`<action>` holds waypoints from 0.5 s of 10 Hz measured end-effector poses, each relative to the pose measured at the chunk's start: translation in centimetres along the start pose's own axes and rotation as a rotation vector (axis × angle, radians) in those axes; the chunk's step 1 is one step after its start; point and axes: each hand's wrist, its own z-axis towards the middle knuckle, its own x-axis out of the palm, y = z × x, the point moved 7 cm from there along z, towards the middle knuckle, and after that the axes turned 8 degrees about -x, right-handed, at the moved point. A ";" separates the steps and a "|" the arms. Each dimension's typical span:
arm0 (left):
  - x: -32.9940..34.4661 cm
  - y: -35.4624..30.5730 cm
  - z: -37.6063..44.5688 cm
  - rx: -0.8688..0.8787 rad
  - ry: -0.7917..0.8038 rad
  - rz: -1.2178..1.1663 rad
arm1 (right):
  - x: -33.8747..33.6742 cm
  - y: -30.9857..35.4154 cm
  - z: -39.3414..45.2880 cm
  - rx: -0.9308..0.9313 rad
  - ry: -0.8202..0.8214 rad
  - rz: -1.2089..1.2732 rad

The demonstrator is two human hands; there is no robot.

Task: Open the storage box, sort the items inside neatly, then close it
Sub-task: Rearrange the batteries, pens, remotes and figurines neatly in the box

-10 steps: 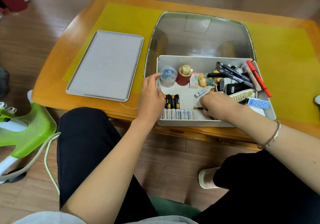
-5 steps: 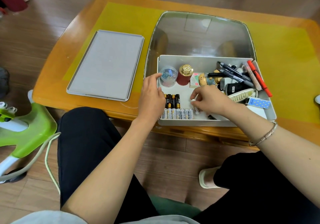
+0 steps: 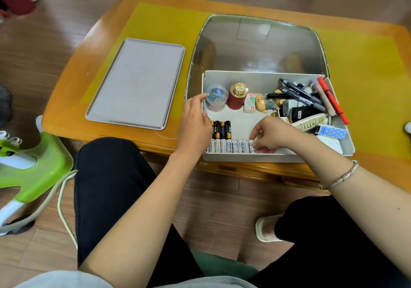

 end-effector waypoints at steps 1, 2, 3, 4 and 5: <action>0.0 0.0 0.0 -0.005 -0.003 -0.001 | 0.0 0.1 -0.1 -0.019 0.036 -0.018; 0.0 0.0 0.0 0.000 -0.004 0.001 | -0.1 0.0 -0.3 -0.071 0.050 -0.011; 0.0 0.0 0.0 0.003 -0.006 0.005 | -0.6 -0.1 -0.6 -0.148 0.077 -0.127; 0.0 0.0 0.0 -0.003 -0.007 0.007 | -0.9 -0.5 -0.6 -0.172 0.143 -0.409; 0.0 0.0 0.0 -0.003 -0.006 0.006 | -0.7 -0.6 -0.7 -0.194 0.172 -0.644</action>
